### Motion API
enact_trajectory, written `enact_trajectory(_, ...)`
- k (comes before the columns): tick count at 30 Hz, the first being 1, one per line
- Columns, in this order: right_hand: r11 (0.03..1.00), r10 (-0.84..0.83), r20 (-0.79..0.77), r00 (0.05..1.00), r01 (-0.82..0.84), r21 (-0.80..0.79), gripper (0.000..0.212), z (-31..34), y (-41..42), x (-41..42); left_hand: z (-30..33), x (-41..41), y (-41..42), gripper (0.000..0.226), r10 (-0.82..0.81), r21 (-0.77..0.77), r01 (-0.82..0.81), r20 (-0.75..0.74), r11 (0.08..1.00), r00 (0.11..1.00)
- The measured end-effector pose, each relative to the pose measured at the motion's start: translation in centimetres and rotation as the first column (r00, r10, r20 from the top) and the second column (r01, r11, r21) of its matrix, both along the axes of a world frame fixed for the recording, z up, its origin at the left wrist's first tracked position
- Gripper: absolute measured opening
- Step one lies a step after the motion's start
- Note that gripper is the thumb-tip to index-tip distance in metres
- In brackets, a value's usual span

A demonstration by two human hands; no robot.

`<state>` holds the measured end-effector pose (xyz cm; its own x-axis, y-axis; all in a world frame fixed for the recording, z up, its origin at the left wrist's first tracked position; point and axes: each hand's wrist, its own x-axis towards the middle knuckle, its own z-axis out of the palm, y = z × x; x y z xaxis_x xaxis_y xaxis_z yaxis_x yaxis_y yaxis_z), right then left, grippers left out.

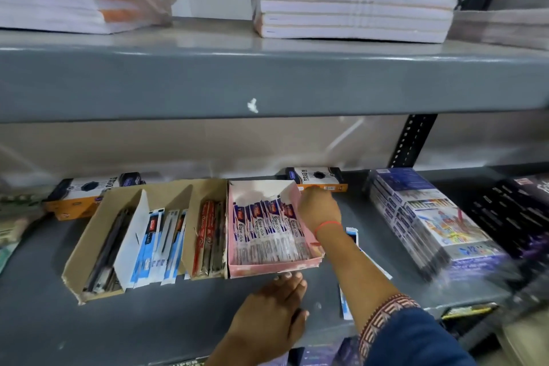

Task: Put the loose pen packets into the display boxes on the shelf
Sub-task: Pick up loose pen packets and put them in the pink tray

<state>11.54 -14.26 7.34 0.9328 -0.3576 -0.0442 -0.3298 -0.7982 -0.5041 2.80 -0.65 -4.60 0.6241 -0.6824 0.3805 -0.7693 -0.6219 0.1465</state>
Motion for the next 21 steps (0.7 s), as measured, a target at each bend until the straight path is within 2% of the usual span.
enact_trajectory(3,0.99,-0.135,-0.021,0.991,0.134,-0.031,0.031,0.3,-3.5,-1.5,0.4,-0.2,0.1,0.046,-0.003,-0.003,0.003,-0.005,1.0,1.0)
enact_trajectory(6,0.98,-0.177,-0.244,0.953,0.148,-0.132,0.039,-1.0,-6.5,-3.8,0.3,-0.2,0.2,0.048,0.021,0.02,-0.021,-0.003,1.0,1.0)
enact_trajectory(8,0.982,-0.171,-0.314,0.934,0.138,-0.126,0.041,-2.1,-7.5,-4.9,-0.1,0.0,0.2,0.049,0.027,0.036,-0.027,0.005,0.999,1.0)
enact_trajectory(17,0.96,-0.2,-0.253,0.946,0.242,0.145,0.033,-3.5,-8.8,-6.2,0.5,-0.5,0.2,0.048,0.055,0.083,-0.053,-0.027,0.995,0.998)
enact_trajectory(19,0.924,-0.192,-0.256,0.948,0.262,0.279,0.035,-3.4,-9.5,-6.2,0.4,-0.5,0.2,0.051,0.048,0.075,-0.045,-0.034,0.996,0.998)
enact_trajectory(21,0.835,-0.197,-0.194,0.961,0.268,0.48,0.019,-2.9,-9.8,-6.5,0.6,-0.5,0.1,0.066,0.047,0.08,-0.041,-0.081,0.996,0.996)
